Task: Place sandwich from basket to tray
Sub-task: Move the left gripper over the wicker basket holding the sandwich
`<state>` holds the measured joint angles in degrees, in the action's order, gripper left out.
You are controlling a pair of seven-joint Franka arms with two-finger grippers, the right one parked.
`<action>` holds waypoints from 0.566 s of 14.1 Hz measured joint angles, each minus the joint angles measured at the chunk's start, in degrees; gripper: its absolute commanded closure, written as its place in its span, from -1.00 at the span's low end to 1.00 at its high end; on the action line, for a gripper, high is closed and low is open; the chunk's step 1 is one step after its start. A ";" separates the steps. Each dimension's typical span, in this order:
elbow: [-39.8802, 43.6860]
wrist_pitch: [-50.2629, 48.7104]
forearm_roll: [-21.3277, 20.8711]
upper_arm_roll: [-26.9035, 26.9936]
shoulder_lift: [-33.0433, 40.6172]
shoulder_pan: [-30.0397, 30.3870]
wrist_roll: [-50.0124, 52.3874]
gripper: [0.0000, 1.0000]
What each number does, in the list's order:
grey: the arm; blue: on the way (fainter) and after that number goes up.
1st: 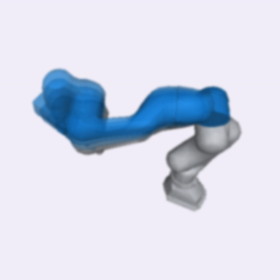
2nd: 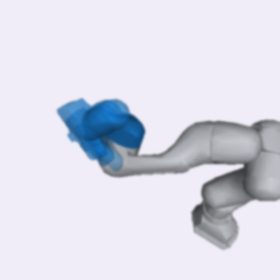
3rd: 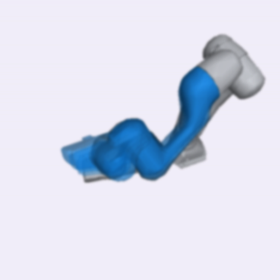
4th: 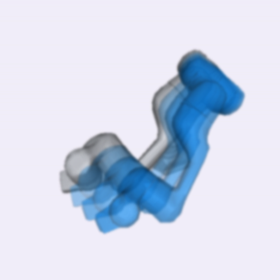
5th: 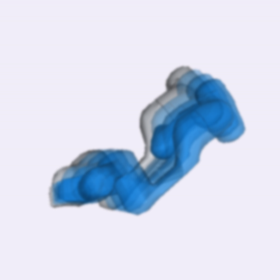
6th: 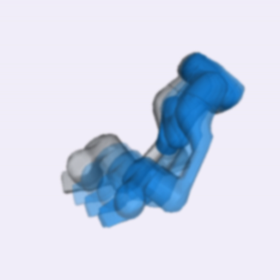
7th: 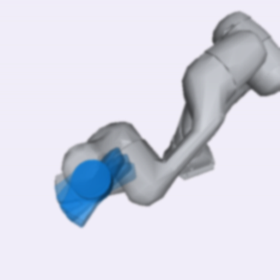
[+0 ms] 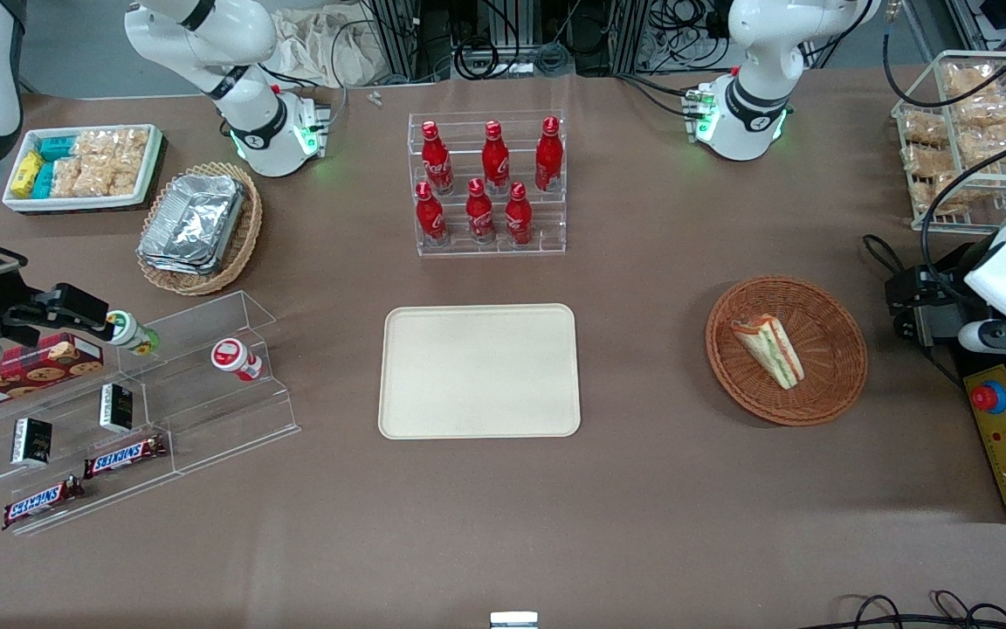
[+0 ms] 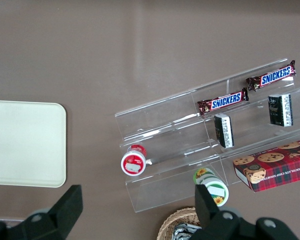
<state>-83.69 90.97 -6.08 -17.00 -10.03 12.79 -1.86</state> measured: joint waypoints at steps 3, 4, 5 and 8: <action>0.02 -0.51 0.00 -0.01 0.00 0.00 0.00 -1.00; 0.03 -0.58 0.00 -0.02 0.00 0.00 0.00 -1.00; 0.03 -0.79 0.02 -0.05 0.00 0.00 0.00 -1.00; -0.30 -2.62 0.51 -0.24 -0.01 -0.04 1.00 -1.00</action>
<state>-84.00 88.35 -5.57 -17.24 -10.04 12.75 -0.87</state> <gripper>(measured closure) 0.000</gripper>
